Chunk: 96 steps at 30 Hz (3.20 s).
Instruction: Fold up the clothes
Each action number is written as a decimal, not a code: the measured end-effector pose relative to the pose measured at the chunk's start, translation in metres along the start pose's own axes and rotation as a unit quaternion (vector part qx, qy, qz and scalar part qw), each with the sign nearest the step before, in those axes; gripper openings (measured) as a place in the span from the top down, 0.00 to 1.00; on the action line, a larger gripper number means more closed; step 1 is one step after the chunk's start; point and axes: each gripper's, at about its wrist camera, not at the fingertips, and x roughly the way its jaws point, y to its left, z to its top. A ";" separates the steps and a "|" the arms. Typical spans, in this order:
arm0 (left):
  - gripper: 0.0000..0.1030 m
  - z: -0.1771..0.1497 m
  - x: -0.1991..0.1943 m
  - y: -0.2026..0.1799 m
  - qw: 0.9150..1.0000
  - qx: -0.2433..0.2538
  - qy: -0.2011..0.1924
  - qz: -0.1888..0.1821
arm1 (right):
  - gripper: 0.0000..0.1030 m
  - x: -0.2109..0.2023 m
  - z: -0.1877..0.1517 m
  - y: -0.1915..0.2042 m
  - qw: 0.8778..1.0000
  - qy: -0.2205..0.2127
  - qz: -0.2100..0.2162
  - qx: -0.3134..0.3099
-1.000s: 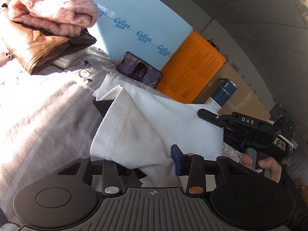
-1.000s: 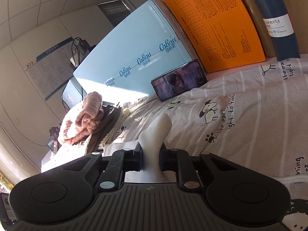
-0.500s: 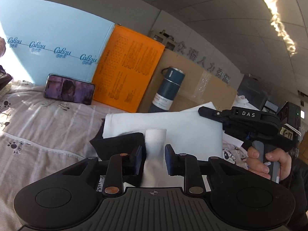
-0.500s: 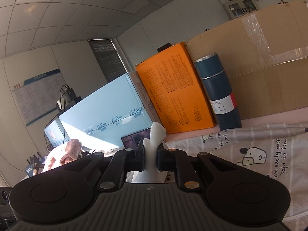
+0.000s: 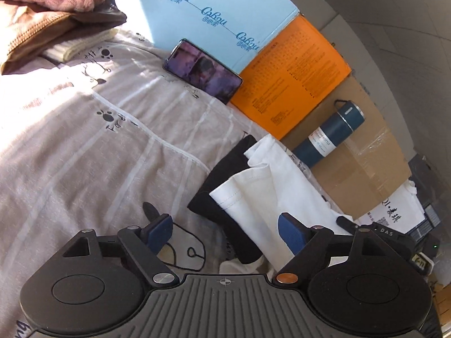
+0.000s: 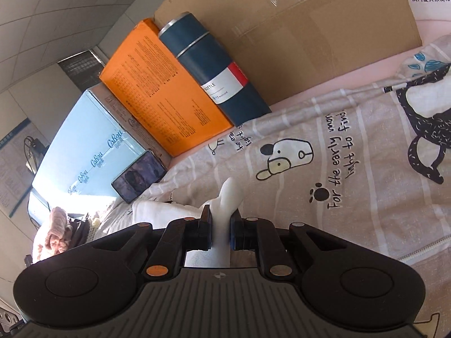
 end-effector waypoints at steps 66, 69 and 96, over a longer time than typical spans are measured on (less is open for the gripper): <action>0.71 -0.104 0.266 -0.248 0.934 0.215 0.143 -0.245 | 0.47 -0.175 0.098 -0.179 0.908 -0.288 -0.304 0.022; 0.63 -0.103 0.271 -0.245 0.935 0.200 0.156 -0.248 | 0.22 -0.197 0.076 -0.156 0.914 -0.290 -0.285 0.010; 0.15 -0.099 0.253 -0.245 0.952 0.236 0.101 -0.168 | 0.12 -0.177 -0.031 -0.130 0.919 -0.139 -0.364 -0.067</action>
